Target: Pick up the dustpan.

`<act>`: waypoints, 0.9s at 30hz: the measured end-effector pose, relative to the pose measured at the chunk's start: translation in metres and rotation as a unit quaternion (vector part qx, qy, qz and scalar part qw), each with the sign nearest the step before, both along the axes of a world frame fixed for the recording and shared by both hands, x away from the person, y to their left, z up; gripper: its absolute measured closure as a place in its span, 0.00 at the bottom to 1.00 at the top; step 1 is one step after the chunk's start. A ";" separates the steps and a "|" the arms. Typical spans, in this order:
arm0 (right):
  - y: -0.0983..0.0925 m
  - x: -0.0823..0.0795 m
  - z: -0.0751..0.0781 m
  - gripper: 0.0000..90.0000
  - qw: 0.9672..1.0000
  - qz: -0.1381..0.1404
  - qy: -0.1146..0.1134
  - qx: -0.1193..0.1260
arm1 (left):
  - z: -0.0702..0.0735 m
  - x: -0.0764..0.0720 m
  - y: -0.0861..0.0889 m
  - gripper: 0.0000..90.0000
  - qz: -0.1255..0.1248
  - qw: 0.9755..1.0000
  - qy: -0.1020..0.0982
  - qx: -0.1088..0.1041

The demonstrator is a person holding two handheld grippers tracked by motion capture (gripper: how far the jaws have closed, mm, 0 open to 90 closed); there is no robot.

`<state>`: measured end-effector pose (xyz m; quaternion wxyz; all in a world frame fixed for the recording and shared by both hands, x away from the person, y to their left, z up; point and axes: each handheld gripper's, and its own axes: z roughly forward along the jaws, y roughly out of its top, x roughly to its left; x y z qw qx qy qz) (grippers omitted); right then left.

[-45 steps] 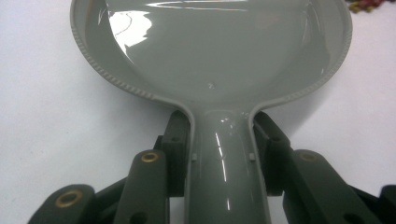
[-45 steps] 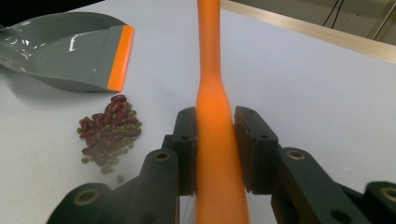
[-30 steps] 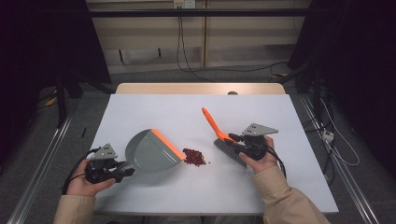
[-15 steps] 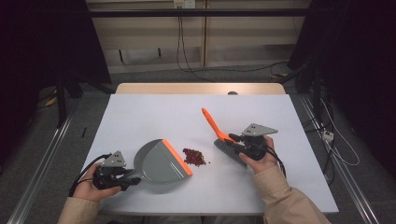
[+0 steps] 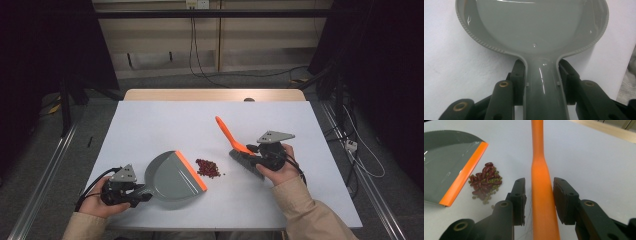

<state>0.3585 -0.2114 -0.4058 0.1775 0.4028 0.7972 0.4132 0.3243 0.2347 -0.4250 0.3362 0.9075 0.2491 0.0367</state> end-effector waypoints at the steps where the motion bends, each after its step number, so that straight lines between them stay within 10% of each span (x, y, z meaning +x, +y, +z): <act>1: 0.000 0.000 0.001 0.71 1.000 -0.005 0.000 -0.007 | 0.000 0.000 0.000 0.70 -0.001 1.000 0.000 -0.001; 11: 0.006 0.007 -0.007 0.79 0.998 -0.026 0.041 -0.034 | -0.002 0.001 -0.001 0.70 -0.001 1.000 0.003 0.002; 19: 0.016 0.013 -0.008 0.79 0.998 -0.064 -0.006 0.000 | -0.003 0.003 -0.002 0.70 -0.005 1.000 0.008 0.003; 27: 0.045 0.015 -0.014 0.79 0.996 -0.075 -0.033 -0.027 | -0.004 0.003 -0.002 0.70 -0.004 1.000 0.007 -0.005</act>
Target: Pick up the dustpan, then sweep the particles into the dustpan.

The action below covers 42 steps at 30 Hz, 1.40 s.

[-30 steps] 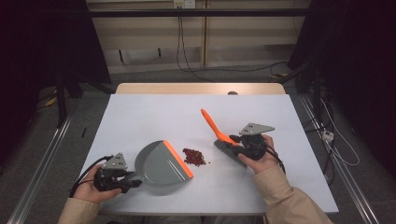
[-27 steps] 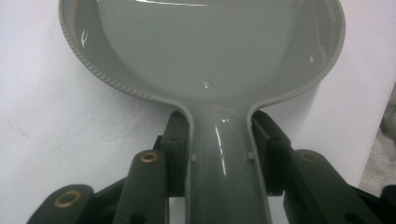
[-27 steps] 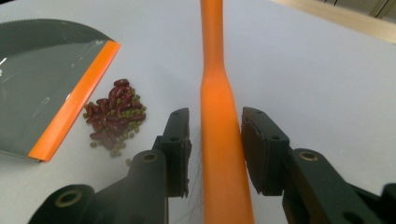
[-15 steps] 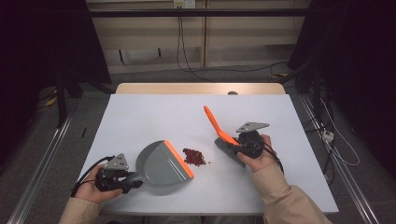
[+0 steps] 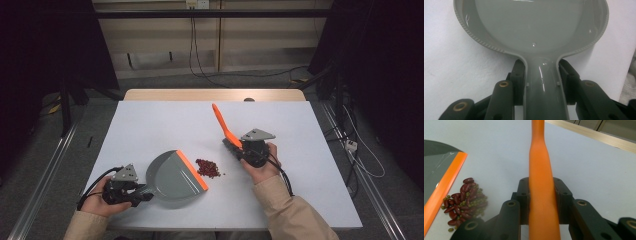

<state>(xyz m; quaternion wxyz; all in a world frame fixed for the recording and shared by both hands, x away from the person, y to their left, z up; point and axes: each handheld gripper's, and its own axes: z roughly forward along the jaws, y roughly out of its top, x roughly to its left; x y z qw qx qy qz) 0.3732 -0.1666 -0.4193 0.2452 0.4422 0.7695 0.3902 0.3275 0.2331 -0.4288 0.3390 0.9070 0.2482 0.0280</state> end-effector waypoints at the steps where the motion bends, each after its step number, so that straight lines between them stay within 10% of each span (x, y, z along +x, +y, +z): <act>1: 0.004 -0.001 -0.002 0.79 1.000 0.002 0.001 -0.006 | 0.000 0.000 0.000 0.70 0.001 1.000 0.000 0.001; 42: 0.042 -0.018 -0.010 0.79 1.000 -0.015 -0.007 -0.011 | 0.002 -0.001 -0.011 0.70 -0.024 1.000 0.014 0.004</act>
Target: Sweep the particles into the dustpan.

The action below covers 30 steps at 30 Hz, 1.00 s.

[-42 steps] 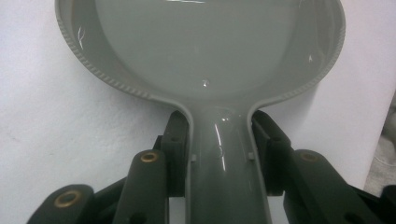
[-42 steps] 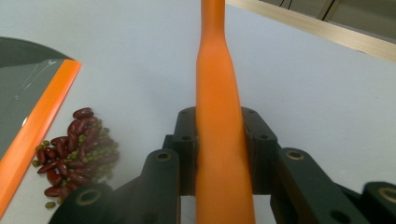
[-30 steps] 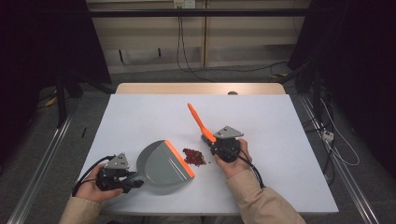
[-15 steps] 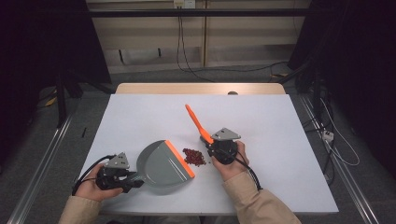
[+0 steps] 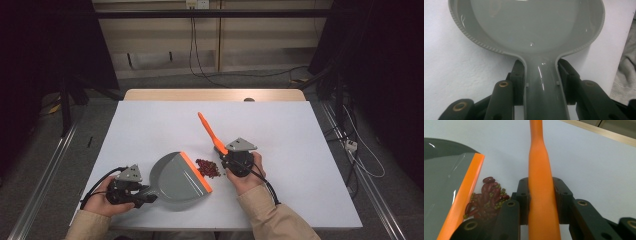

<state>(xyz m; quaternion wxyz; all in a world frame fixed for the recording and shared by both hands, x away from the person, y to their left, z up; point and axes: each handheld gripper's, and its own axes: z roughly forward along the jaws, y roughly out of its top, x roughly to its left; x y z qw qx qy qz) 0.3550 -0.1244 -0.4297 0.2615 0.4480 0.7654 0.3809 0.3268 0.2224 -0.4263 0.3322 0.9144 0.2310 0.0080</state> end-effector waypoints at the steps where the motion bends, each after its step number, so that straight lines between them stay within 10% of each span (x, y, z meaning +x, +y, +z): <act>1: 0.001 0.000 0.000 0.79 1.000 0.000 0.001 0.000 | 0.000 0.000 0.000 0.70 0.003 1.000 0.003 -0.003; 30: 0.032 -0.013 -0.001 0.78 1.000 0.015 0.011 0.025 | 0.003 0.001 -0.009 0.70 -0.005 1.000 0.023 -0.006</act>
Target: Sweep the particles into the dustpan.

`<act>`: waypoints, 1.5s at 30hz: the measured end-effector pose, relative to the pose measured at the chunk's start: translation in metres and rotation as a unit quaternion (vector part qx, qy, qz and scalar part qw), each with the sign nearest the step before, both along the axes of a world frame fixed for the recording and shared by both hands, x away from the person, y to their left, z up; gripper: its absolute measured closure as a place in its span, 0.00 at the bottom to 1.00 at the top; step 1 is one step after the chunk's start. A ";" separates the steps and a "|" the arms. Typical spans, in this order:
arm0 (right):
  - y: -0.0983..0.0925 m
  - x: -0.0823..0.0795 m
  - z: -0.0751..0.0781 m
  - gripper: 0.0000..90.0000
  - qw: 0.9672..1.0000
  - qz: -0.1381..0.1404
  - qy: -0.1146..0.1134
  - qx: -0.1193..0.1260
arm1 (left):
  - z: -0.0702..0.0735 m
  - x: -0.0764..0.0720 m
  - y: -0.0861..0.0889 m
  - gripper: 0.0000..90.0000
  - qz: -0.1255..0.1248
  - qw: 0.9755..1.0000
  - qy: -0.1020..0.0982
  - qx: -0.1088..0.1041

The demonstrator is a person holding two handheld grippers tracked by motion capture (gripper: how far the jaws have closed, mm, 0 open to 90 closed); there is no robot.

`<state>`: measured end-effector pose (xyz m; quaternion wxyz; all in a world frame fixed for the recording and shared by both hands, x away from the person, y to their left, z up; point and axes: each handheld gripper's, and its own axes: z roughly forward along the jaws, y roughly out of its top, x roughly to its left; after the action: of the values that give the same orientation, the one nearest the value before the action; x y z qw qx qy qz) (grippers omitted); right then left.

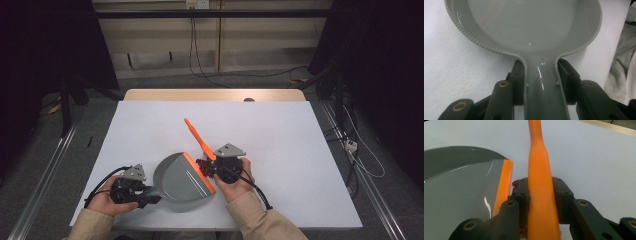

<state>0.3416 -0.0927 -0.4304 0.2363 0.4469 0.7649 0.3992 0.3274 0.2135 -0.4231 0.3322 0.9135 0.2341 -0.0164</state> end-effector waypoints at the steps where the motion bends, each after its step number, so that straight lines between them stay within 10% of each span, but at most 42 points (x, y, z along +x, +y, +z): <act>1: 0.000 0.000 0.000 0.78 1.000 0.000 0.000 0.000 | 0.000 0.000 0.000 0.70 0.000 1.000 0.002 -0.002; 45: 0.015 -0.004 -0.002 0.77 0.998 0.008 0.016 0.054 | 0.000 0.001 -0.002 0.70 -0.004 1.000 0.006 -0.003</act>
<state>0.3375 -0.0778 -0.4322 0.1960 0.4591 0.7496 0.4346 0.3286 0.2116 -0.4235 0.3336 0.9132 0.2328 -0.0235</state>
